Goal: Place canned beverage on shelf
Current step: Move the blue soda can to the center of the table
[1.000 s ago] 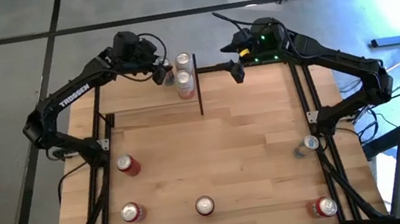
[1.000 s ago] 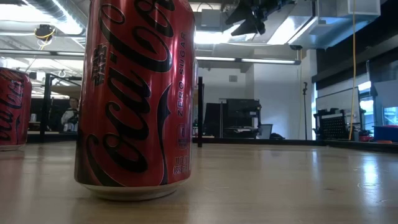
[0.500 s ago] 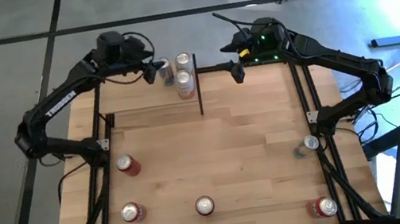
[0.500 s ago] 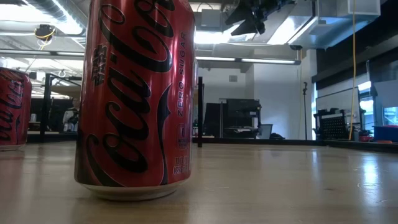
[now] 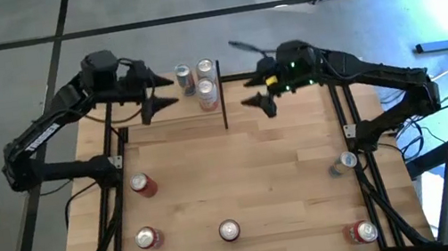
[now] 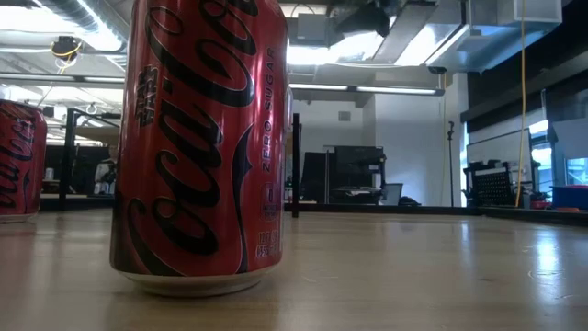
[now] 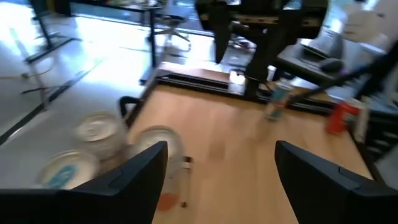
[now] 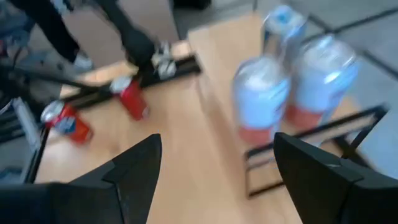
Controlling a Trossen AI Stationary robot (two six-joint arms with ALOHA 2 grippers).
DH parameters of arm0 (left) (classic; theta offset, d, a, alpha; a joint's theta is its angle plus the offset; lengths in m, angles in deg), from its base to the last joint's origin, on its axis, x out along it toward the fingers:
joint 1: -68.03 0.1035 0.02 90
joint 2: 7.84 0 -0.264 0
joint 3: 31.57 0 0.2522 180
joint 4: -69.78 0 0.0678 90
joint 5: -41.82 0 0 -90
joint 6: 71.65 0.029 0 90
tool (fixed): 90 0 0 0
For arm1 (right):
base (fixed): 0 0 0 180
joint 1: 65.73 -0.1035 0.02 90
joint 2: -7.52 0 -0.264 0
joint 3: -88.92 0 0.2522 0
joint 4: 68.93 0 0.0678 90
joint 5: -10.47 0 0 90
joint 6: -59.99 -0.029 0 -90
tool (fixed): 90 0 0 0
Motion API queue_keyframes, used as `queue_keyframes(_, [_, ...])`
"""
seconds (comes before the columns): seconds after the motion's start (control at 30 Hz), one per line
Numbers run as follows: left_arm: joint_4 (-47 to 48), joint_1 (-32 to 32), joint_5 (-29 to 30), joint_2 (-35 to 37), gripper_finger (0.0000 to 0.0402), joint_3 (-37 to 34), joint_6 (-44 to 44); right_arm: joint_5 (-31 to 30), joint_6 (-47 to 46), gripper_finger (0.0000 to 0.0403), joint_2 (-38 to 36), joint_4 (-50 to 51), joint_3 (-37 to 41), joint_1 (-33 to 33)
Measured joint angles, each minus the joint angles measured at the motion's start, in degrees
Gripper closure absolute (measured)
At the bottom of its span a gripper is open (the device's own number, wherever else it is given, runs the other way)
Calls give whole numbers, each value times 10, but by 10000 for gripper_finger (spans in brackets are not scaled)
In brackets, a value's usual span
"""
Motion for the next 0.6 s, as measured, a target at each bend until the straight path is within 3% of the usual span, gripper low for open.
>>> queue_keyframes(0.27, [17, -116, 9, -13, 118, 0, -30, -26, -96, 105, -1, 160, -19, -102])
queue_keyframes(0.43, [15, -186, 94, -24, 118, 0, -81, -17, -118, 105, -7, 210, -19, -159])
queue_keyframes(0.6, [13, -238, 164, -39, 118, 0, -158, -80, -125, 105, -57, 280, -12, -215])
